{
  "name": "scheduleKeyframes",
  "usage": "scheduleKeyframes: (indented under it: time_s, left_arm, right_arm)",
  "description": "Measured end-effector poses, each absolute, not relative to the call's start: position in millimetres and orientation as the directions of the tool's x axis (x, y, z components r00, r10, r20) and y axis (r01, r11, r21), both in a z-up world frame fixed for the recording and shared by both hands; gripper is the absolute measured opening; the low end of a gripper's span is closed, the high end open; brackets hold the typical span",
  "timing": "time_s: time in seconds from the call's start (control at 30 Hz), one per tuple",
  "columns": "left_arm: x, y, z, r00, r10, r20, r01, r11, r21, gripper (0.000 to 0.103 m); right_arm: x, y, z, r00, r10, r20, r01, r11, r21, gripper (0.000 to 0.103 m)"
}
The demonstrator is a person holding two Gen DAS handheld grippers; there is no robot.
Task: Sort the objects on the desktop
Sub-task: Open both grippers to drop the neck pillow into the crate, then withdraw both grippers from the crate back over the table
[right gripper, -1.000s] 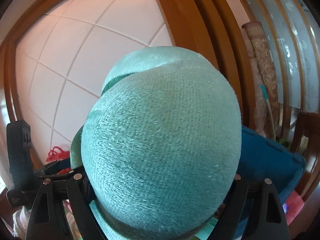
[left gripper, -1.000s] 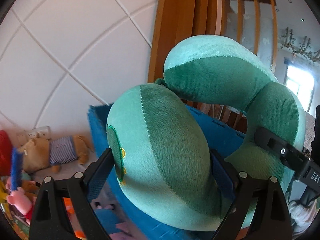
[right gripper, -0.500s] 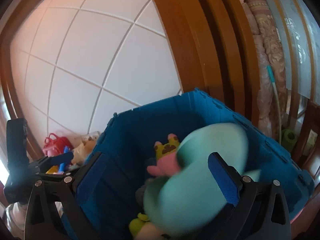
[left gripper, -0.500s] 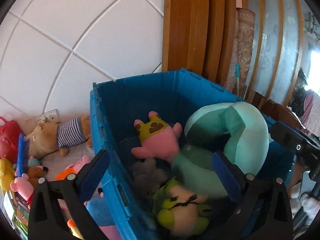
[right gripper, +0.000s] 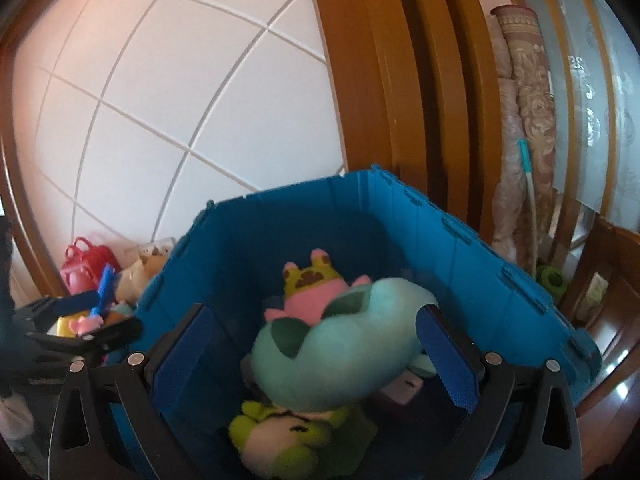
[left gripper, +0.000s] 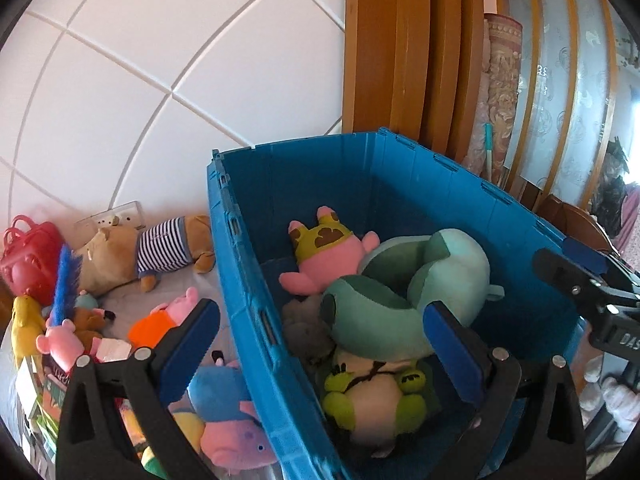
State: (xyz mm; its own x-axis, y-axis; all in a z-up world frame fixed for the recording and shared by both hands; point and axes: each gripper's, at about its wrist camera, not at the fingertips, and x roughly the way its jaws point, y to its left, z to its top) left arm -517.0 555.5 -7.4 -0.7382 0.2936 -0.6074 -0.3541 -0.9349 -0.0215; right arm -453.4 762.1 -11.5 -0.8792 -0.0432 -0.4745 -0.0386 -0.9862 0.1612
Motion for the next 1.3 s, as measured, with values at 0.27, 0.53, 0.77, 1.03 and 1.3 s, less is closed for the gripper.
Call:
scheduleKeyframes:
  time_s: [0.27,0.53,0.77,1.03,1.3]
  left_arm:
    - [-471,535,-7,-0.771,0.279,-0.572,-0.326,-0.945,-0.021,0.103]
    - [-421,491,-14,-0.781,0.313,-0.541,-0.349,-0.936,-0.039,0.103]
    - [-368,431,-32,-0.791,0.313,-0.526,-0.352,-0.935,-0.026,0.103]
    - [-318,353,-61,-0.799,0.28,-0.532,-0.31,-0.95,-0.034,0.103]
    - [-286,300,-87,-0.813,0.182,-0.554,-0.207,-0.978,-0.018,0.103]
  right_arm:
    - [-434,750,-18,-0.875,-0.041,-0.482,-0.026,-0.991,0.131,0.103]
    - [-400,724,-21,-0.886,-0.018,-0.464,-0.044,-0.991,0.123,0.103]
    - [-347,656,-26,-0.887,0.005,-0.462,-0.057,-0.993,0.098,0.103]
    - [-288,569,-46,-0.9,0.017,-0.435,-0.04,-0.998,0.044,0.103]
    - [-263,528,-79,-0.892,-0.041,-0.451,0.011,-0.998,0.068,0.103]
